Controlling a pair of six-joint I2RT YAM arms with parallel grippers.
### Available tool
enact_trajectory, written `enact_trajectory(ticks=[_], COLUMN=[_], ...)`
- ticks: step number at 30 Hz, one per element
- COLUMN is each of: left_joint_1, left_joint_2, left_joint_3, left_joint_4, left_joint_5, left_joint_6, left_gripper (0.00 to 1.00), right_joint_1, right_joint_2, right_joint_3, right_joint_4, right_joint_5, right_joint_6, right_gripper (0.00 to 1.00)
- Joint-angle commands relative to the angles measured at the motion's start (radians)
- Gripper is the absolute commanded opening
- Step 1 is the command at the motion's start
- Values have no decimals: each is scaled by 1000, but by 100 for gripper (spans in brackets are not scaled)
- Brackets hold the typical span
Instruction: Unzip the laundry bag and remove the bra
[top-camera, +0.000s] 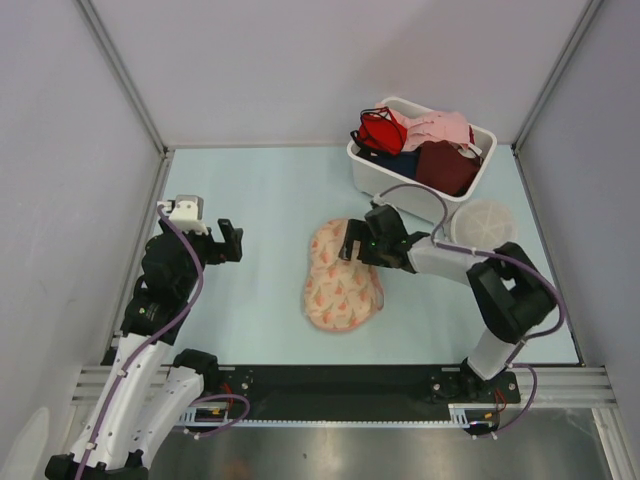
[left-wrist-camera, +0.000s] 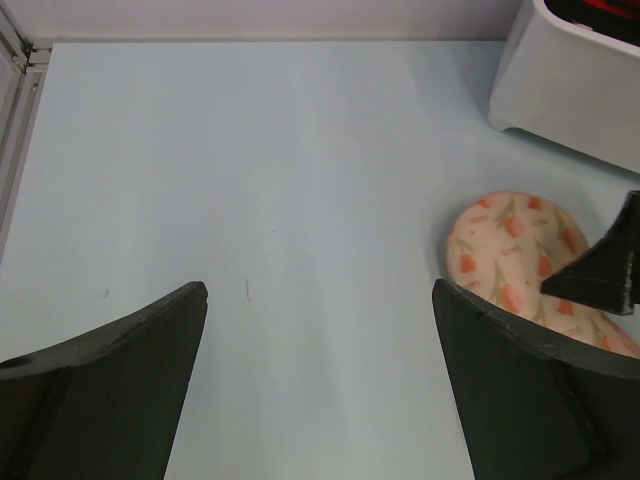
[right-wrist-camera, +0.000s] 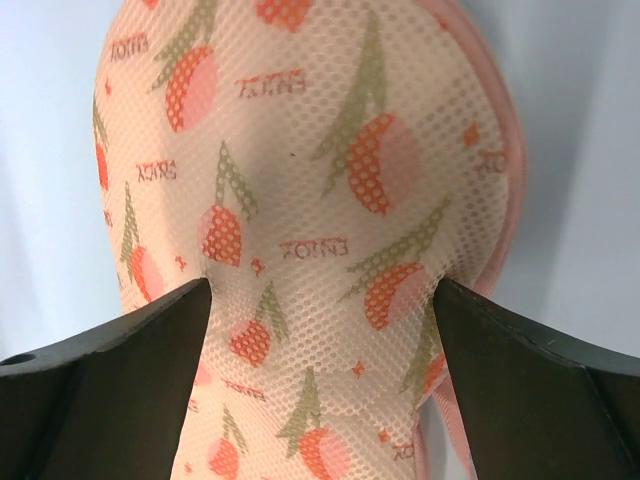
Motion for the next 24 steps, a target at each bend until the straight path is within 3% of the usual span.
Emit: enact_trajectory(ticks=[1, 6, 12, 19, 24], left_joint_1=[8, 8, 8, 8, 8], left_joint_2=[-6, -8, -2, 7, 24], left_joint_3=[8, 6, 6, 9, 28], left_joint_4=[22, 22, 22, 2, -27], left_joint_5=[3, 3, 4, -56, -83], left_joint_6=[16, 15, 13, 1, -43], left_gripper=[100, 100, 100, 100, 100], right_joint_1=[62, 123, 157, 192, 212], right_joint_2=[133, 191, 118, -82, -270], right_joint_3=[179, 298, 343, 257, 101], right_joint_4=[62, 44, -25, -180, -252], right_joint_5=[-94, -129, -109, 63, 95], right_joint_6=[-72, -133, -191, -169, -74], right_gripper=[98, 97, 97, 97, 97])
